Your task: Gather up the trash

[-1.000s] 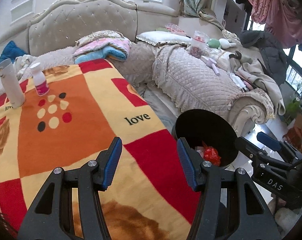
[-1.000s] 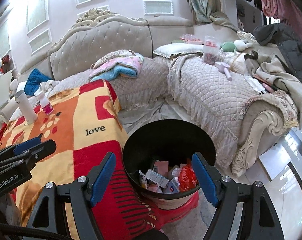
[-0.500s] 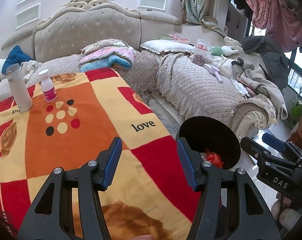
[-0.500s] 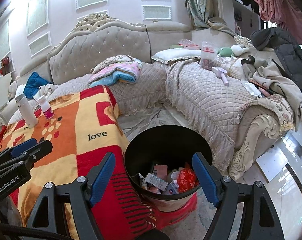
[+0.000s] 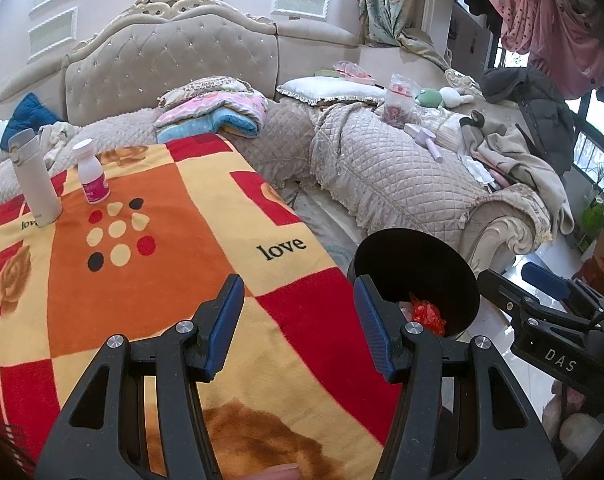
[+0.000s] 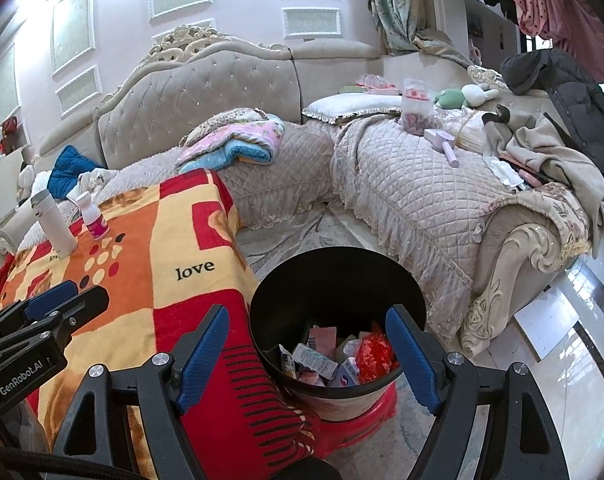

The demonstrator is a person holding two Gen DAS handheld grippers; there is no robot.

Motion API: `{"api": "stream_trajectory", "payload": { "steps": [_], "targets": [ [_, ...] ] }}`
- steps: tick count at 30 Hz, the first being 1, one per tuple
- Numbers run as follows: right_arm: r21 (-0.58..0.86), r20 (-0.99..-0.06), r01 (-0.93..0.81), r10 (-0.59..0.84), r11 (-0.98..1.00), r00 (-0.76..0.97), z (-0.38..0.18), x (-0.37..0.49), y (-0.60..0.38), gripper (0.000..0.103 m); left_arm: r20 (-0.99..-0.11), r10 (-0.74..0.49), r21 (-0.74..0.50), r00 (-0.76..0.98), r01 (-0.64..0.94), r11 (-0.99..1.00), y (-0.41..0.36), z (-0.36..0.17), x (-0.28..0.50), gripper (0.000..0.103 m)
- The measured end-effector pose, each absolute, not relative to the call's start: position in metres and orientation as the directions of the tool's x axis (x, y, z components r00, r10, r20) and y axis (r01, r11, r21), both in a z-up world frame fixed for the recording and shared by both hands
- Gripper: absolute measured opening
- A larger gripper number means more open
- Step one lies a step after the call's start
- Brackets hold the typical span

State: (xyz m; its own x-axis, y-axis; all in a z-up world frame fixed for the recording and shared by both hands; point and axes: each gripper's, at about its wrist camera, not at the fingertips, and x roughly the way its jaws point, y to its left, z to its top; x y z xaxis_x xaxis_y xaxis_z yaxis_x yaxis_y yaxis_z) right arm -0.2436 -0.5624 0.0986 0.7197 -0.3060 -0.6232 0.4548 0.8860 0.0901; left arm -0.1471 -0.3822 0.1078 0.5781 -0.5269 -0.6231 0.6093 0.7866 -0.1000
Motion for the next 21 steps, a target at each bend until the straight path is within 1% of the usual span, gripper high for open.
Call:
{"api": "stream_trajectory", "payload": {
  "steps": [21],
  "targets": [
    [0.095, -0.633, 0.454, -0.298, 0.886, 0.715, 0.0971, -0.2423, -0.5657, 0.080, -0.625, -0.533, -0.088, 0.570, 0.627, 0.774, -0.3873, 0.1066, -0.1502, 0.056]
  ]
}}
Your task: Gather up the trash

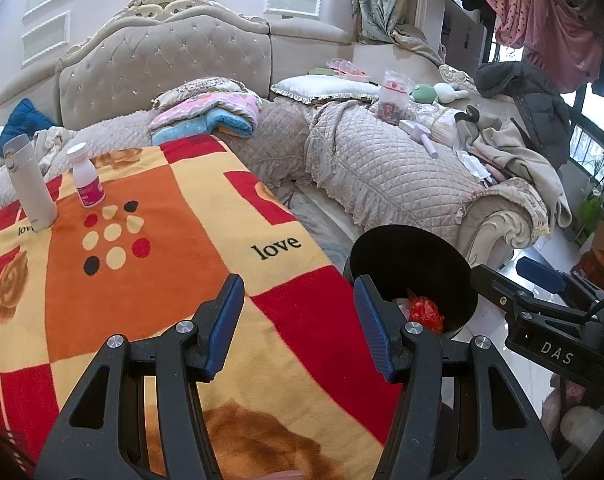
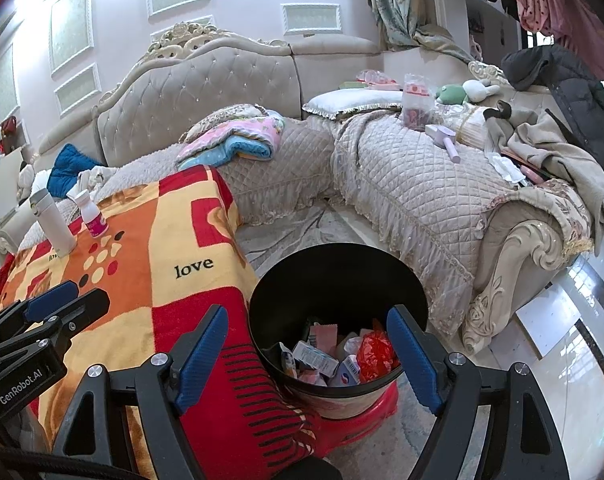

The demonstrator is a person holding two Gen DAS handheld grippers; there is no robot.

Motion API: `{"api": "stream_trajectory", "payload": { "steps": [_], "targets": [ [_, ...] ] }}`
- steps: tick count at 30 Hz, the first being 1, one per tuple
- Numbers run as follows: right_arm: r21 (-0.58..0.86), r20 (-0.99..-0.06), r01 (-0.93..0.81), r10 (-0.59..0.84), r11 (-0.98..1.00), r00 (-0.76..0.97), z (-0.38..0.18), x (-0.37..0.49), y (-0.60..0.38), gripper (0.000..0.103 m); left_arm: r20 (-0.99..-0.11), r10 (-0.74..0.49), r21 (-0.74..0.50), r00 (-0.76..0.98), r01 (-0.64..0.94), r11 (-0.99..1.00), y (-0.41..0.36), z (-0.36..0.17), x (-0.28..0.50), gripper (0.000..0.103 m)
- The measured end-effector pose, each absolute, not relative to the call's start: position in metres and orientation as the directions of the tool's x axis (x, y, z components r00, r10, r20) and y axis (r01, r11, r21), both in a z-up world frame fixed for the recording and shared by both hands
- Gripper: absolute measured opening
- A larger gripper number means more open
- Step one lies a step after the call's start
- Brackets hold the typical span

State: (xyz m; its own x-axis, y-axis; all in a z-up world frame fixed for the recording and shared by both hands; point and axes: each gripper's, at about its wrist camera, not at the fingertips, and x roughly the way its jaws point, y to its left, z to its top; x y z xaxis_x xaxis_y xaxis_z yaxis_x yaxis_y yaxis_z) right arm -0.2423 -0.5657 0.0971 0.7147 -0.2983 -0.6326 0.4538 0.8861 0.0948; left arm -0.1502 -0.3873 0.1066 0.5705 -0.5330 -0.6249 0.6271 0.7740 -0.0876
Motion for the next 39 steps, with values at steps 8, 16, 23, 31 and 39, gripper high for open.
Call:
{"api": "stream_trajectory", "payload": {
  "steps": [8, 16, 23, 31, 39],
  "targets": [
    [0.096, -0.637, 0.453, -0.295, 0.886, 0.712, 0.0944, -0.2423, -0.5649, 0.080, -0.628, -0.534, -0.093, 0.566, 0.627, 0.773, -0.3874, 0.1059, -0.1504, 0.056],
    [0.097, -0.640, 0.454, -0.294, 0.886, 0.710, 0.0934, -0.2414, -0.5660, 0.080, -0.628, -0.535, -0.094, 0.565, 0.628, 0.773, -0.3873, 0.1055, -0.1503, 0.056],
    [0.101, -0.646, 0.456, -0.291, 0.884, 0.706, 0.0899, -0.2419, -0.5679, 0.080, -0.629, -0.535, -0.094, 0.563, 0.629, 0.772, -0.3876, 0.1050, -0.1504, 0.056],
    [0.106, -0.652, 0.457, -0.285, 0.883, 0.702, 0.0885, -0.2431, -0.5693, 0.080, -0.631, -0.534, -0.094, 0.563, 0.628, 0.773, -0.3880, 0.1035, -0.1505, 0.056],
    [0.108, -0.656, 0.459, -0.284, 0.882, 0.699, 0.0890, -0.2423, -0.5715, 0.081, -0.633, -0.534, -0.096, 0.561, 0.627, 0.773, -0.3894, 0.1004, -0.1522, 0.056]
  ]
}}
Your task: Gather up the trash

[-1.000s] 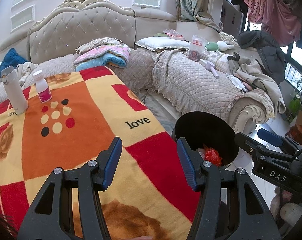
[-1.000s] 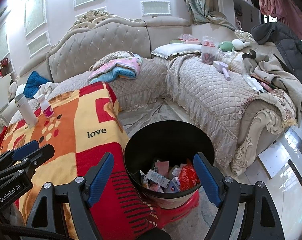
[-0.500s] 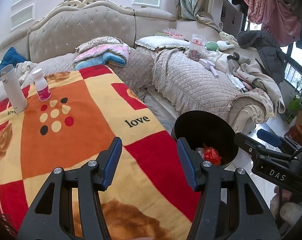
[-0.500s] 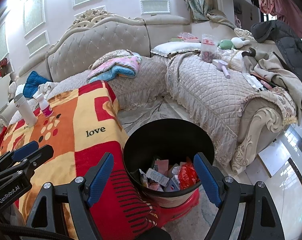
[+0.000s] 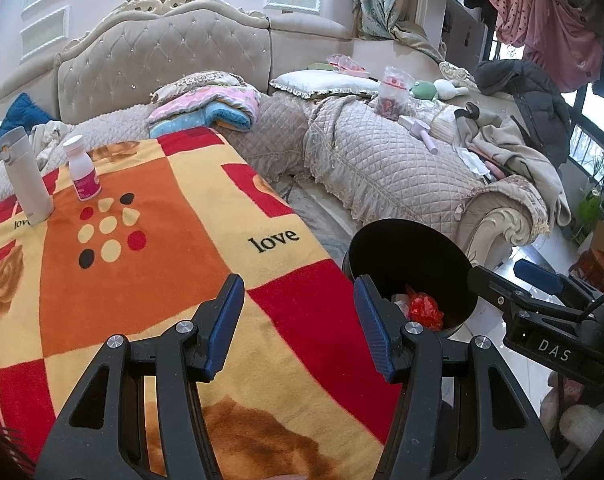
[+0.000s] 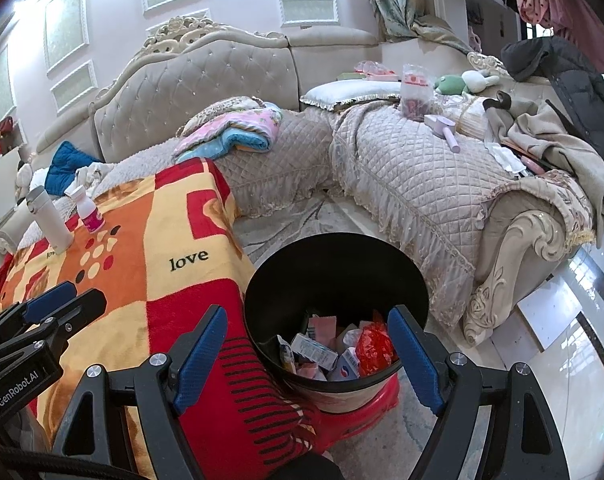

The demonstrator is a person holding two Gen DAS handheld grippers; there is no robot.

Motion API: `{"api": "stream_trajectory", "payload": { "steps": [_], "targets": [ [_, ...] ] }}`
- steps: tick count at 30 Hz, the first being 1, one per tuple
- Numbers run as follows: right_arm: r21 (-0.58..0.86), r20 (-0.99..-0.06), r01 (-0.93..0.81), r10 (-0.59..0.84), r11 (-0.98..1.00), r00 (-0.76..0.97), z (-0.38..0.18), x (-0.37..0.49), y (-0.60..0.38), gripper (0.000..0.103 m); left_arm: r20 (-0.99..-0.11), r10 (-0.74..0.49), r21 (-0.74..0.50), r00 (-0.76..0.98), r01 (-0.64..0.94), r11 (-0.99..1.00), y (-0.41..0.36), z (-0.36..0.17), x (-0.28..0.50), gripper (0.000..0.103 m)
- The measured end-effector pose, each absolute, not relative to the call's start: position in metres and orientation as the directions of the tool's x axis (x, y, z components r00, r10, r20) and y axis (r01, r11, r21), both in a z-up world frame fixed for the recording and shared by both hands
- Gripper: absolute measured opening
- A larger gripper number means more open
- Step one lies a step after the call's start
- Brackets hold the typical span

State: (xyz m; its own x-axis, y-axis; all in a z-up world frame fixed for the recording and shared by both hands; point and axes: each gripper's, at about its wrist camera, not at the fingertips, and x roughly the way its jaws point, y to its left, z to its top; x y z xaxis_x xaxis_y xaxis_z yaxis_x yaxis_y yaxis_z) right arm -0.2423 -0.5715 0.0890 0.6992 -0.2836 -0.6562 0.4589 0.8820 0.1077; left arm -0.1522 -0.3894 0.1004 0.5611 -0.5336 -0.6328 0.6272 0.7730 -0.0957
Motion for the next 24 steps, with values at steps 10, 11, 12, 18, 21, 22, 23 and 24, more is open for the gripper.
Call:
{"api": "stream_trajectory", "payload": {
  "steps": [10, 11, 12, 18, 21, 22, 23, 24],
  "targets": [
    [0.108, -0.661, 0.460, -0.282, 0.881, 0.695, 0.0867, -0.2425, -0.5731, 0.081, -0.633, -0.535, -0.096, 0.560, 0.628, 0.772, -0.3889, 0.0996, -0.1514, 0.056],
    [0.108, -0.661, 0.461, -0.283, 0.881, 0.695, 0.0863, -0.2430, -0.5732, 0.081, -0.633, -0.535, -0.096, 0.560, 0.629, 0.772, -0.3891, 0.0993, -0.1517, 0.056],
    [0.109, -0.661, 0.460, -0.282, 0.881, 0.696, 0.0868, -0.2423, -0.5731, 0.081, -0.634, -0.534, -0.096, 0.559, 0.629, 0.772, -0.3888, 0.0998, -0.1509, 0.056],
    [0.104, -0.668, 0.458, -0.279, 0.883, 0.690, 0.0828, -0.2416, -0.5728, 0.081, -0.632, -0.537, -0.100, 0.559, 0.628, 0.772, -0.3887, 0.0994, -0.1515, 0.056],
    [0.099, -0.672, 0.455, -0.278, 0.885, 0.687, 0.0820, -0.2403, -0.5712, 0.081, -0.624, -0.547, -0.115, 0.558, 0.627, 0.771, -0.3867, 0.0979, -0.1516, 0.056],
    [0.099, -0.673, 0.453, -0.276, 0.886, 0.686, 0.0822, -0.2391, -0.5708, 0.081, -0.625, -0.546, -0.118, 0.558, 0.624, 0.773, -0.3859, 0.0962, -0.1512, 0.056],
    [0.098, -0.674, 0.450, -0.274, 0.887, 0.686, 0.0816, -0.2391, -0.5696, 0.081, -0.628, -0.542, -0.119, 0.559, 0.619, 0.776, -0.3853, 0.0939, -0.1519, 0.056],
    [0.096, -0.676, 0.449, -0.272, 0.889, 0.685, 0.0825, -0.2370, -0.5685, 0.081, -0.629, -0.538, -0.119, 0.561, 0.615, 0.779, -0.3838, 0.0926, -0.1517, 0.056]
  ]
}}
